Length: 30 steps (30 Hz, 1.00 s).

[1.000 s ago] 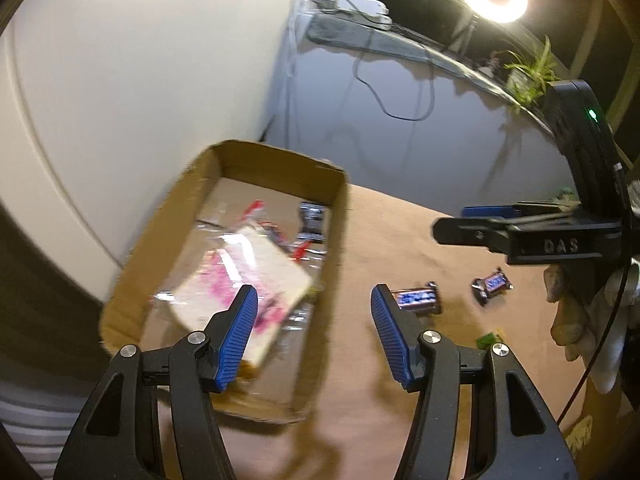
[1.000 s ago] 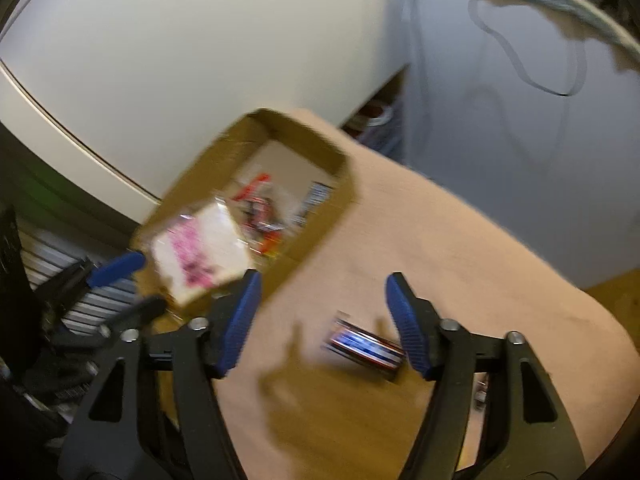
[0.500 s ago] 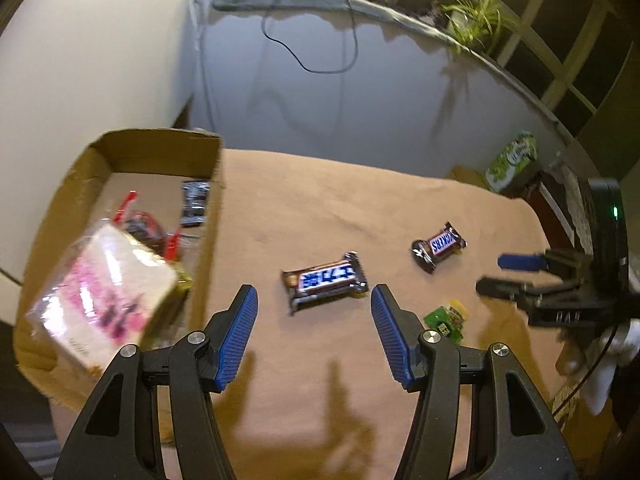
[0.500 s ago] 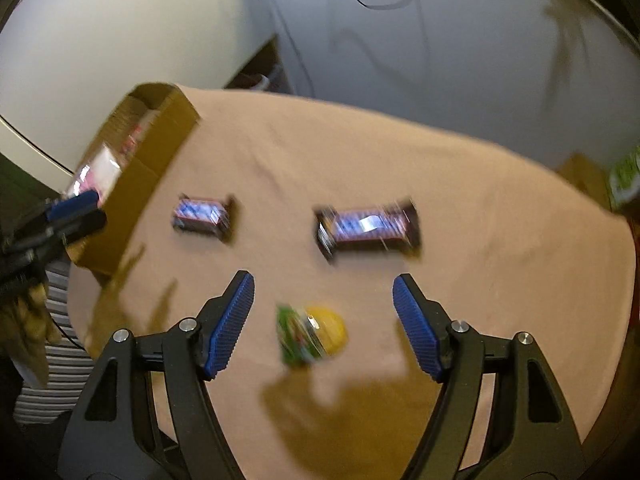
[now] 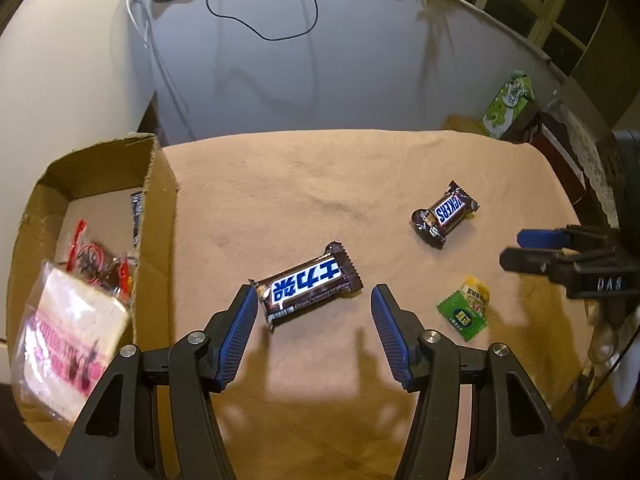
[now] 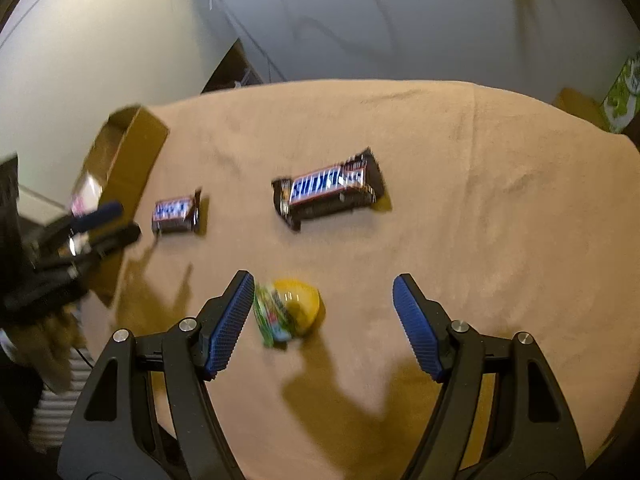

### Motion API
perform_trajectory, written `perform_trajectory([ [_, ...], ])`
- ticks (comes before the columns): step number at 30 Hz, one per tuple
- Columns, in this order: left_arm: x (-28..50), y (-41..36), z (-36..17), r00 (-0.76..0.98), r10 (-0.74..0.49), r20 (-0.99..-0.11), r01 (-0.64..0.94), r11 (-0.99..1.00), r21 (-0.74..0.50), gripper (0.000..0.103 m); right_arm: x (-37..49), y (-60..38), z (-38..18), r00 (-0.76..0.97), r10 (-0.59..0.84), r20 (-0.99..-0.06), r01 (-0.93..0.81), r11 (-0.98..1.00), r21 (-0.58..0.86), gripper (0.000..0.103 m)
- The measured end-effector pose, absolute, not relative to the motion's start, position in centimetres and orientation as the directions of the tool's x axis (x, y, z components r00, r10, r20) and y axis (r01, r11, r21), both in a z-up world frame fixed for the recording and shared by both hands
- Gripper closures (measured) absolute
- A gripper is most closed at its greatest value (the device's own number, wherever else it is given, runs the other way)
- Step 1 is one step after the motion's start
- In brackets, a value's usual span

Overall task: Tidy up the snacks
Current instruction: 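Move both open tools back over the Snickers bars and yellow packet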

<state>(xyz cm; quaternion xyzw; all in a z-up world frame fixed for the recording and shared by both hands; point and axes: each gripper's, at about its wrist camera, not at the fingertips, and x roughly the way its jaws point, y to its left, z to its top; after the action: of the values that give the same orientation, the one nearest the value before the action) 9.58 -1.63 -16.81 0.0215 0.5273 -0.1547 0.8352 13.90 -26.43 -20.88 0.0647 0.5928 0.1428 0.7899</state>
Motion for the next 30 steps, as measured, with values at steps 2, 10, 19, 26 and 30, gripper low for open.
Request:
perform_trajectory([
  [2, 9.5, -1.8, -16.8, 0.393, -0.241, -0.887, 0.294, 0.947, -0.127, 0.046, 14.2, -26.5, -20.9, 0.257, 0.310, -0.915, -0.138, 0.949, 0.283, 0.028],
  [10, 9.3, -2.1, -17.3, 0.392, -0.229, -0.891, 0.294, 0.949, -0.114, 0.046, 13.3, -25.0, -23.3, 0.203, 0.278, -0.939, -0.183, 0.953, 0.242, 0.050],
  [19, 11.5, -3.1, -17.9, 0.382, -0.185, -0.906, 0.343, 0.938, -0.047, 0.046, 11.7, -21.1, -24.7, 0.194, 0.223, -0.955, -0.286, 0.944, 0.163, 0.050],
  [26, 12.3, -4.5, -19.1, 0.364, -0.167, -0.916, 0.398, 0.917, -0.009, 0.046, 11.1, -19.2, -25.1, 0.214, 0.168, -0.962, -0.351, 0.933, 0.085, 0.051],
  [30, 12.6, -5.2, -19.7, 0.328, -0.184, -0.926, 0.428, 0.903, -0.028, 0.043, 11.1, -19.8, -24.9, 0.212, 0.173, -0.962, -0.345, 0.934, 0.092, 0.063],
])
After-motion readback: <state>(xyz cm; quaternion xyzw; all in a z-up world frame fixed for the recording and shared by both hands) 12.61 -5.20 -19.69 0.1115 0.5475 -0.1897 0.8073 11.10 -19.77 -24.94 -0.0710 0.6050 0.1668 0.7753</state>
